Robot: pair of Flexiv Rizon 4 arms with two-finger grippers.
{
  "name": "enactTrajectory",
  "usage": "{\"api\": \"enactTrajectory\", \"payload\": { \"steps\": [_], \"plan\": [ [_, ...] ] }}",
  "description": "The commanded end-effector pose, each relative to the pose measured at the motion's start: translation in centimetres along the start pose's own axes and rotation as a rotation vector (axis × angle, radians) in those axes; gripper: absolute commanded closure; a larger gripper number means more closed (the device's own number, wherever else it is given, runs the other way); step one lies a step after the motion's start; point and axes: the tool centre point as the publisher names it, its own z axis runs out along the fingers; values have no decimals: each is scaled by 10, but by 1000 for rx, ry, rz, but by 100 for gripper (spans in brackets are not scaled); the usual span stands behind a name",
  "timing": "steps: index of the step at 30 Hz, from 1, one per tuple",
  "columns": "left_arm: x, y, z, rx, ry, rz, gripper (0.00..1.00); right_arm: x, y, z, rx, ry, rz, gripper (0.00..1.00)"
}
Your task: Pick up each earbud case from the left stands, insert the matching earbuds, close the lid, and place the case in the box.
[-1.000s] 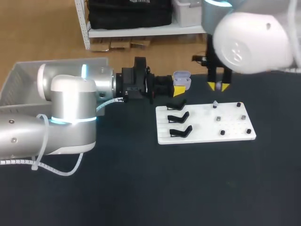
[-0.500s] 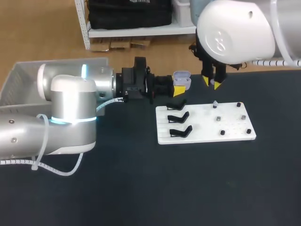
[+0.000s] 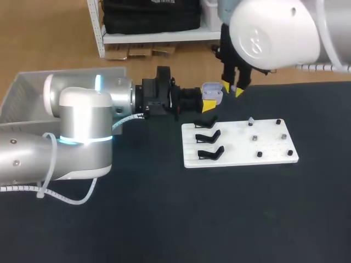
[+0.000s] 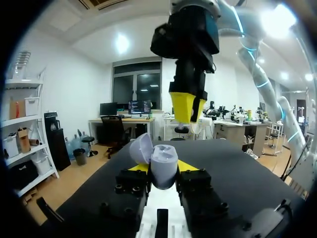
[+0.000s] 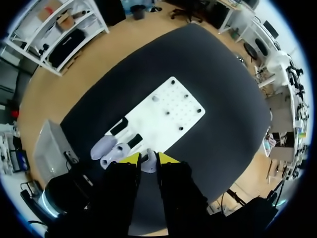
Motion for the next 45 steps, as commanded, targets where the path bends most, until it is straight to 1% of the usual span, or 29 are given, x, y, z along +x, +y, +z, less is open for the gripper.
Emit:
{"api": "enactTrajectory", "payload": {
  "steps": [1,5,13,25,45],
  "plan": [
    [2,-1,0,-6,-8,5,100,-3,19,1,31,16,-30,100],
    [2,-1,0,-6,-8,5,100,0,28,3,29,12,-60,100],
    [2,-1,0,-6,-8,5,100,4,35,4,35,16,-97,100],
    [2,-1,0,-6,-8,5,100,6,37,11,42,21,-106,100],
    [2,-1,0,-6,-8,5,100,2,41,25,60,38,-100,100]
  ]
}}
